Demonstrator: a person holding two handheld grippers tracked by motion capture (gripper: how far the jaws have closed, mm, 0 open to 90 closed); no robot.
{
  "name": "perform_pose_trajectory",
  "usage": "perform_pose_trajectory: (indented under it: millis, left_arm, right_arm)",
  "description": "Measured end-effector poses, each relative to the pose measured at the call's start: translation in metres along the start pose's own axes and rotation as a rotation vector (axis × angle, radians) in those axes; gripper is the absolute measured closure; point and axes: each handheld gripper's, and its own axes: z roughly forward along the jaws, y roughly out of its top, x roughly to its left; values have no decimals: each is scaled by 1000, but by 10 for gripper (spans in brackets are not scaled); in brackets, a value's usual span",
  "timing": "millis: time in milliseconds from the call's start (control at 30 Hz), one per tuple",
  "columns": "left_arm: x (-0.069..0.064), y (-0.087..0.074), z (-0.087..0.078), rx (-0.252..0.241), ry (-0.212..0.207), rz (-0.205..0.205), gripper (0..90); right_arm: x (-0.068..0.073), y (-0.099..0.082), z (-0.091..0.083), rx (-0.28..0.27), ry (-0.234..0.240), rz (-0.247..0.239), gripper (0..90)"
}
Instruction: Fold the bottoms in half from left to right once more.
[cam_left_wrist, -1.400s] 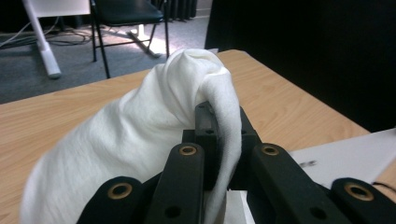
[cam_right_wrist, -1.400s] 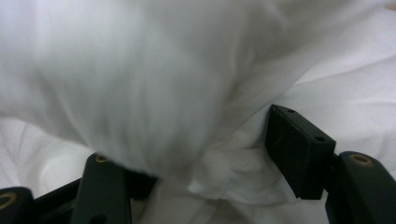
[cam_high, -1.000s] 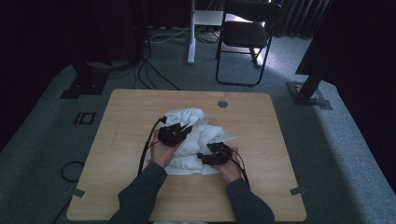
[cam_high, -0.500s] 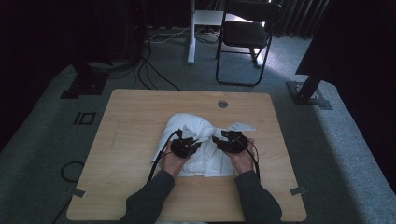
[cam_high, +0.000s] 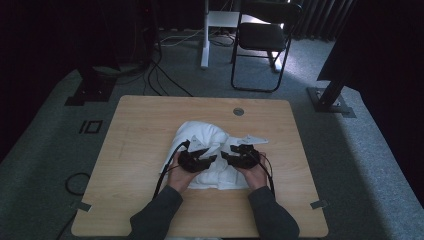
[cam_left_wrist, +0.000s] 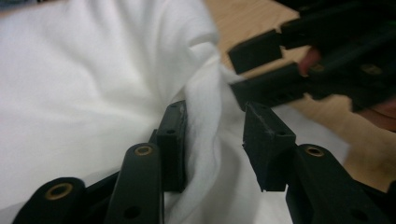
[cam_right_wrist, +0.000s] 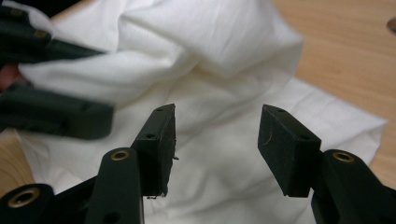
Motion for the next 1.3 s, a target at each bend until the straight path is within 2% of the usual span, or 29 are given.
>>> perform_pose_trajectory:
  millis: [133,300,467,567,667,733,800,900,967,1067,1167,1233,1300]
  left_arm:
    - [0,1,-12,-46,-48,-35,596]
    - [-3,4,-21,-72,-115,-30,574]
    - [-3,6,-27,-97,-129,-31,556]
    - [-6,8,-29,-94,-149,-2,549]
    - [-8,8,-28,-84,-140,8,548]
    - [-8,8,-28,-84,-147,-2,549]
    - [-10,8,-29,-83,-171,1,549]
    - [-15,7,-29,-68,-174,32,544]
    - [-15,6,-29,-69,-192,28,542]
    - [-16,5,-38,-93,-195,35,540]
    - [-13,6,-54,-137,-189,52,522]
    - [-7,7,-65,-170,-162,56,518]
    - [4,9,-77,-202,-126,31,513]
  right_arm:
    - [0,7,-3,-16,3,-6,463]
    - [4,9,-2,-29,9,0,463]
    - [4,12,-4,-42,3,2,472]
    - [2,14,-10,-58,-3,11,484]
    - [-1,17,-15,-88,-5,21,491]
    - [-1,20,-18,-102,-9,19,492]
    - [-1,24,-22,-120,-5,10,492]
    - [2,31,-25,-145,20,-1,487]
    - [5,37,-26,-154,26,-20,484]
    - [10,43,-25,-168,52,-34,483]
    - [16,46,-22,-165,70,-44,484]
    - [18,47,-18,-151,74,-52,485]
    - [20,47,-13,-136,77,-49,484]
